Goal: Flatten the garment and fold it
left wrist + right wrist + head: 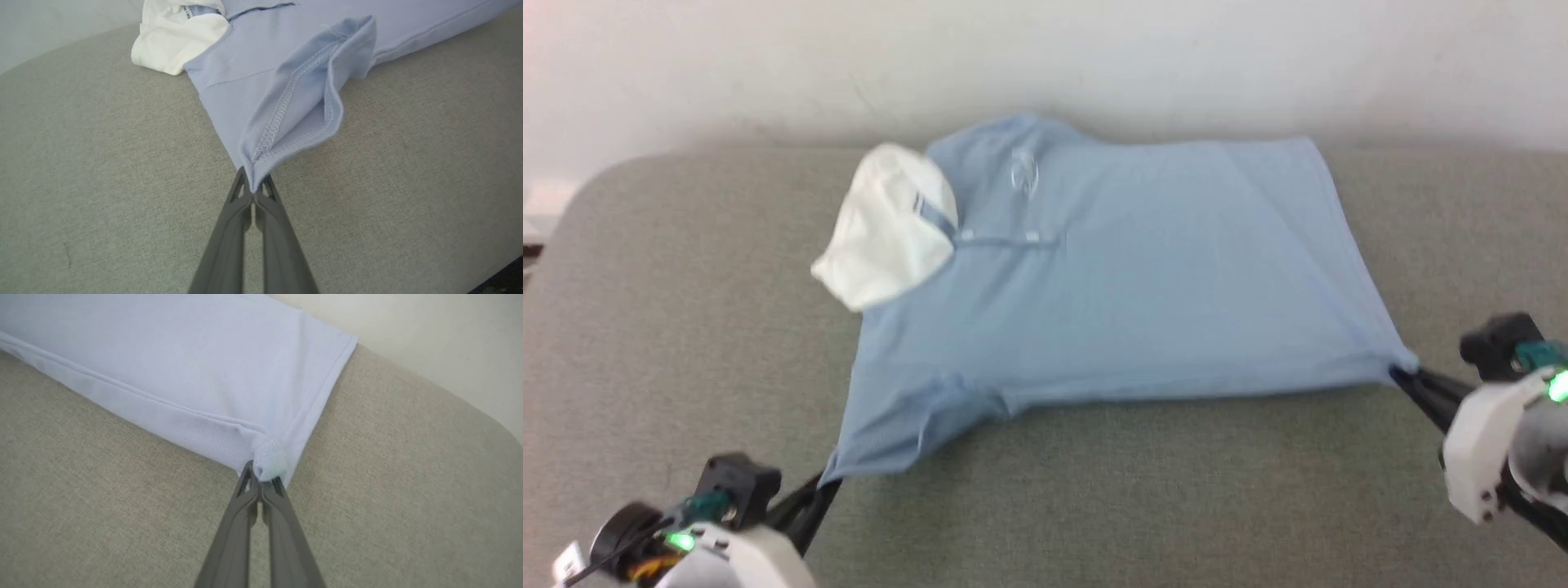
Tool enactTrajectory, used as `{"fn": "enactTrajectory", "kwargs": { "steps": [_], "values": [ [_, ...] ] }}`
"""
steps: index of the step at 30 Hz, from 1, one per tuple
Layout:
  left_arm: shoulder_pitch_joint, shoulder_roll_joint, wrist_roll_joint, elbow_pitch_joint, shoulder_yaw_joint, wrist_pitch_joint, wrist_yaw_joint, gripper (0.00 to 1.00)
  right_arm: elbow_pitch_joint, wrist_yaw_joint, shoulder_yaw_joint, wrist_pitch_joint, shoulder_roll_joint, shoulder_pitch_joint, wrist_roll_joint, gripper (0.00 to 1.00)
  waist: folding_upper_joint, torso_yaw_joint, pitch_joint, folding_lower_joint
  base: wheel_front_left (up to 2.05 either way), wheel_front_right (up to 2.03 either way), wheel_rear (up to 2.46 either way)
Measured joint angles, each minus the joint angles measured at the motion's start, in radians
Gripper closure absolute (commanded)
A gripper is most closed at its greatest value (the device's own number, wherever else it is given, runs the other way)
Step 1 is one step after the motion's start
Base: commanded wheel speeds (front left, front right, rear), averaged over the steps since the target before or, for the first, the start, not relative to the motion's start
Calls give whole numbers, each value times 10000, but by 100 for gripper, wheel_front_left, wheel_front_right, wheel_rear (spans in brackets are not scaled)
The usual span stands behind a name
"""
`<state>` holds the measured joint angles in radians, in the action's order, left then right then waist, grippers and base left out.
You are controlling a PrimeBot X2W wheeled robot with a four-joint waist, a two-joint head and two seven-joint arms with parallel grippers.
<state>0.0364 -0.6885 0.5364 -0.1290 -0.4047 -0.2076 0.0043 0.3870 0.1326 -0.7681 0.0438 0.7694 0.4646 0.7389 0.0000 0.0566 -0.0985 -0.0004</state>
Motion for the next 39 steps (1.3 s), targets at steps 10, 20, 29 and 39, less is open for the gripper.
{"fn": "enactTrajectory", "kwargs": {
  "steps": [10,20,29,39],
  "values": [
    [2249,-899,1634,-2155,84,-1900,418,100,-1429,0,949,1860,961,-2467,1216,100,0,320,989,1,0,0,0],
    [2966,-867,1987,-2765,-146,-1987,502,100,-2692,0,2617,2978,1020,-4353,1321,100,0,405,1011,3,0,0,0],
    [1448,-111,1438,-2600,523,-314,506,100,-3682,0,4278,2594,397,-4435,571,100,0,388,595,4,0,0,0],
    [-1184,844,658,-828,876,853,683,100,-3394,0,5141,2251,-291,-3084,-539,100,0,296,-559,5,0,0,0]
  ]
}}
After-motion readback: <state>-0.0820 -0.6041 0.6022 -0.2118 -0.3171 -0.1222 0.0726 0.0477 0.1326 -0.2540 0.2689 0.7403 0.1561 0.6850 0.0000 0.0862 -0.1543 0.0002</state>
